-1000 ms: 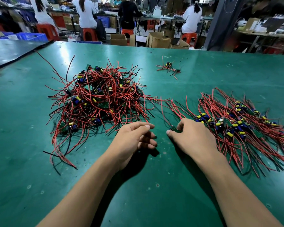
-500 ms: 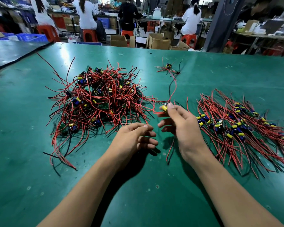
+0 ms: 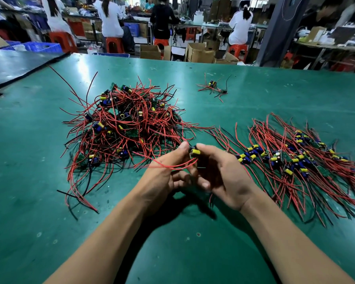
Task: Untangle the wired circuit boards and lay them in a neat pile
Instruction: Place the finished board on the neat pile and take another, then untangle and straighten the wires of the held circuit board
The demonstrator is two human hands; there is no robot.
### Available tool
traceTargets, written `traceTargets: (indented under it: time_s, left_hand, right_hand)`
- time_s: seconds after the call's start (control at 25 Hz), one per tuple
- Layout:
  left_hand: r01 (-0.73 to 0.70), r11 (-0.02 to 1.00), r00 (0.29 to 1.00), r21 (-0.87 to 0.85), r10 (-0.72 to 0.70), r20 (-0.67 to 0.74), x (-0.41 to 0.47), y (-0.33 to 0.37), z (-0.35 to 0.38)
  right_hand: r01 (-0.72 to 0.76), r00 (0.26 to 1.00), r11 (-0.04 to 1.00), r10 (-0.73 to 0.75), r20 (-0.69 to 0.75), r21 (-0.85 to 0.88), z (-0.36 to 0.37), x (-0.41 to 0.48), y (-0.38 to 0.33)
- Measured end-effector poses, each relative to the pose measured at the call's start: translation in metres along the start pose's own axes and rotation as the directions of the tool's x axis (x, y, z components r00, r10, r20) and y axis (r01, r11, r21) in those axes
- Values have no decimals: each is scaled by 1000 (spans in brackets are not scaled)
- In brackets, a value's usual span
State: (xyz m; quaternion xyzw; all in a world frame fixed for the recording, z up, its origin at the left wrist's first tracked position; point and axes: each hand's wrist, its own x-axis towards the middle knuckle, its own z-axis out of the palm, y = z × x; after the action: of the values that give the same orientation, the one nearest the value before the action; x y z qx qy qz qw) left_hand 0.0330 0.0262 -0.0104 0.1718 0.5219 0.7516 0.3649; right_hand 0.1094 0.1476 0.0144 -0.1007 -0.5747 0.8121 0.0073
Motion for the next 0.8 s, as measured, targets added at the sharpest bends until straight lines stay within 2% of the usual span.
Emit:
traceTargets:
  time_s: [0.12, 0.2, 0.28, 0.4, 0.48, 0.56, 0.6, 0.68, 0.8]
  left_hand:
    - [-44, 999, 997, -1, 43, -59, 1, 0, 5]
    - [-29, 998, 992, -53, 22, -125, 4, -1, 6]
    - [-79, 996, 985, -49, 70, -155, 4, -3, 4]
    - [-137, 989, 962, -58, 119, -245, 0, -3, -1]
    - [-125, 990, 954, -70, 100, -284, 3, -4, -4]
    - [-106, 992, 958, -67, 84, -275, 4, -3, -4]
    - [-107, 993, 960, -57, 88, -265, 4, -3, -4]
    - [-116, 993, 962, 0, 112, -248, 3, -4, -3]
    - [-122, 991, 969, 59, 131, -210, 1, -5, -2]
  right_hand:
    - [3, 990, 974, -35, -136, -227, -1, 5, 9]
    - [18, 982, 958, -71, -174, -288, -4, 7, 12]
    - [61, 969, 941, -136, -207, -334, -6, 10, 17]
    - [69, 903, 863, -268, -337, -501, -8, 16, 22]
    - [-47, 816, 721, -371, -443, -691, -16, 16, 21]
    - [-241, 752, 484, -454, -477, -841, -27, 12, 17]
    - [-324, 733, 391, -471, -490, -861, -31, 8, 14]
    - [-407, 703, 307, -496, -510, -860, -35, 3, 10]
    - [-360, 699, 286, -547, -460, -888, -33, 2, 9]
